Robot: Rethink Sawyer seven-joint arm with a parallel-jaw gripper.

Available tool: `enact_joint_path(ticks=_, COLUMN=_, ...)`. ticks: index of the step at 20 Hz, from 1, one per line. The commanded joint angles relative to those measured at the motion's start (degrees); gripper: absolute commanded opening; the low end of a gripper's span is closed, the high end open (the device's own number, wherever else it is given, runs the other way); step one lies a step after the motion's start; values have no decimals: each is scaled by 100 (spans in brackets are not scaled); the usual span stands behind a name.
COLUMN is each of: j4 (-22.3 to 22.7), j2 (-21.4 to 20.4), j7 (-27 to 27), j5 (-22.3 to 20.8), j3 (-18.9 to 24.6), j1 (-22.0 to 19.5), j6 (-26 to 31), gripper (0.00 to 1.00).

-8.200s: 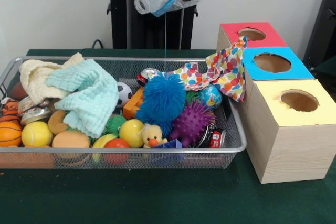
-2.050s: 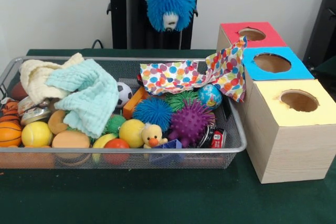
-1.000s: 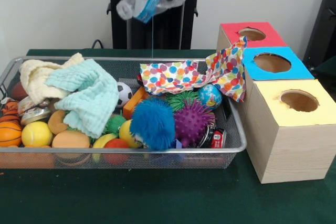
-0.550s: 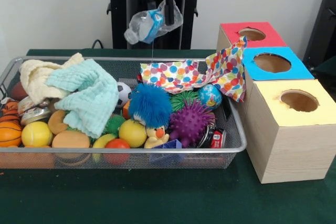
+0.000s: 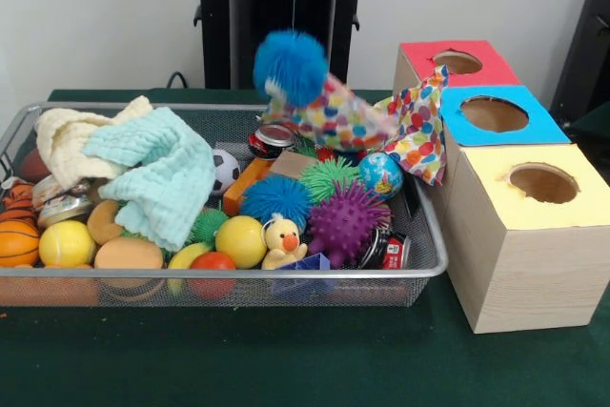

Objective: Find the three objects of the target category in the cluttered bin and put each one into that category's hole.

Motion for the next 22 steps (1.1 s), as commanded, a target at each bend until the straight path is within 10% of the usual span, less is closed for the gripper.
enact_joint_path(ticks=1, j4=-1206, j2=-314, j7=-1004, j5=-58, j3=468, j1=45, j6=1189, gripper=0)
enact_joint_path(ticks=8, j4=-1338, j2=-332, j7=-1008, j5=-48, j3=445, j1=82, j6=1444, gripper=0)
enact_joint_path(ticks=15, j4=337, j2=-176, j7=-1185, j5=144, j3=182, j1=-12, j6=-1025, gripper=0)
enact_joint_path(ticks=22, j4=1006, j2=200, j7=-805, j5=-155, j3=121, j1=-32, j6=-2411, gripper=0)
